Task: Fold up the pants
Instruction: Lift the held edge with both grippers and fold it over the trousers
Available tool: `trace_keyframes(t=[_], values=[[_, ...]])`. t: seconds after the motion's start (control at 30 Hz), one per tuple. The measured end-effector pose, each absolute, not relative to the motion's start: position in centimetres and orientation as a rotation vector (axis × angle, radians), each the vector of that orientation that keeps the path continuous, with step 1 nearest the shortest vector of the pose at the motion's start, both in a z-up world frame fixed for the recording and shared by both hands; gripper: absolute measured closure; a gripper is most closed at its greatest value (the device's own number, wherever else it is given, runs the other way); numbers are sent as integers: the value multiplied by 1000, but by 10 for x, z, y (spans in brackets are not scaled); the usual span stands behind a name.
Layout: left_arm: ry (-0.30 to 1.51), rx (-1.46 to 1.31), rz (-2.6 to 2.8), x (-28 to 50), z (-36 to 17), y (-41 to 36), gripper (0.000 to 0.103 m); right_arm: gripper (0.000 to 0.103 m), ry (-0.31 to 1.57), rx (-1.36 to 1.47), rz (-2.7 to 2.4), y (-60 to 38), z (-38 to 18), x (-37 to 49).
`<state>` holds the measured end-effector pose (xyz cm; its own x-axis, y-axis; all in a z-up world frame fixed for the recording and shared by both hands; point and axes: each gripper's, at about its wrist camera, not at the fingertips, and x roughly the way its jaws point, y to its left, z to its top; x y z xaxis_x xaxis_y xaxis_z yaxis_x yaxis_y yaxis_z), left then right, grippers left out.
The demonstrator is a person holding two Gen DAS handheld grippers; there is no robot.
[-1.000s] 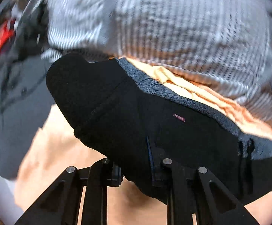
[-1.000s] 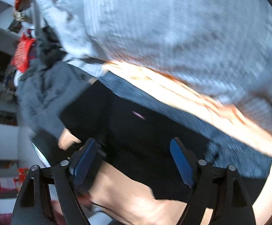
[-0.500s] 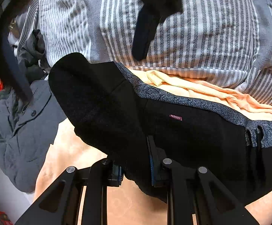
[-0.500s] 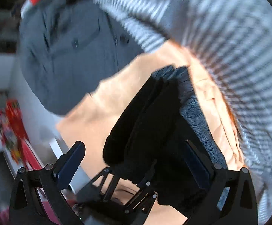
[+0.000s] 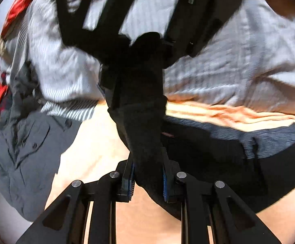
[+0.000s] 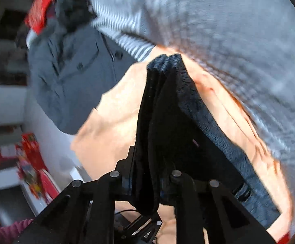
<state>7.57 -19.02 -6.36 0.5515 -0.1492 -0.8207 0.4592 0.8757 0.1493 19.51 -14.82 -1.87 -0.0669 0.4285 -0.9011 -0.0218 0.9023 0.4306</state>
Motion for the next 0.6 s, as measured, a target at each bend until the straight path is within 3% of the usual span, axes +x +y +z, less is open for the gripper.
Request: trace_keyframes(t=[0.37, 0.6], values=[[871, 447, -626, 4, -7, -288, 81, 84, 1275, 714, 320, -295, 48, 63], [913, 539, -805, -59, -20, -372, 81, 84, 1121, 897, 199, -390, 37, -42]])
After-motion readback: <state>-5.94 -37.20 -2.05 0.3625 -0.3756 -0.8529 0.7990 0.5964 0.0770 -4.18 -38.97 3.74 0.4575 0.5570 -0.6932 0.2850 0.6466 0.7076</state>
